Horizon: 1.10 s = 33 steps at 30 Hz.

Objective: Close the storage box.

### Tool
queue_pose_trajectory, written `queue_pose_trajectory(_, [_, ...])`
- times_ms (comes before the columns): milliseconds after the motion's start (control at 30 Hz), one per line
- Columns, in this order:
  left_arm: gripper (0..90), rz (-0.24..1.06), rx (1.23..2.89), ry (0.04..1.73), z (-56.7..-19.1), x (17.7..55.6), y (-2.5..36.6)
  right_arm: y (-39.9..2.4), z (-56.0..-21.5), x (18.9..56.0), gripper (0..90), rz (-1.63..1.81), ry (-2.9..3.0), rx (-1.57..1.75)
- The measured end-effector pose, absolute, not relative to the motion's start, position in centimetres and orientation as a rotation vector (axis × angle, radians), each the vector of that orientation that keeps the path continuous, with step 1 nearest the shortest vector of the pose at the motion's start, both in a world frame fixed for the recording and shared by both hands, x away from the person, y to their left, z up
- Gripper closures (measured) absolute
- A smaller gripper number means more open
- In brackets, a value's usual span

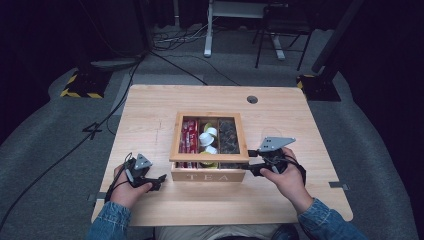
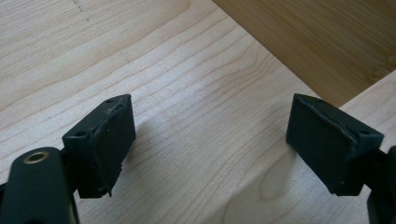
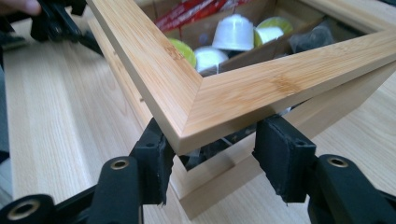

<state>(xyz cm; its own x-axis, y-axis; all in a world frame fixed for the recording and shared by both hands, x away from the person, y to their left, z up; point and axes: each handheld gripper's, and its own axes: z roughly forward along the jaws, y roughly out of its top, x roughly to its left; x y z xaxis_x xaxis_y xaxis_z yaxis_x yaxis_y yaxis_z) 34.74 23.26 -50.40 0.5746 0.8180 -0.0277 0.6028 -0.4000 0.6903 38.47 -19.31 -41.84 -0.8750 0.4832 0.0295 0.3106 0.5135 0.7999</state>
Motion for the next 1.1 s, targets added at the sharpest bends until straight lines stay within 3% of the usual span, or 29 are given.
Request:
queue_pose_trajectory(567, [16.1,0.418,2.142,1.126,-50.4,34.8,23.3,-19.1,-42.6,37.7,46.0,1.212,2.598,0.708])
queue_pose_trajectory(800, [16.1,0.419,2.145,1.123,-50.4,34.8,23.3,-19.1,-42.8,37.5,43.1,1.176,2.614,0.715])
queue_pose_trajectory(900, [16.1,0.421,2.142,1.121,-50.4,34.8,23.3,-19.2,-43.0,37.3,37.3,1.194,2.602,0.716])
queue_pose_trajectory(1100, [15.9,0.421,2.143,1.121,-50.4,34.8,23.2,-19.3,-41.5,37.0,35.5,1.248,2.529,0.673])
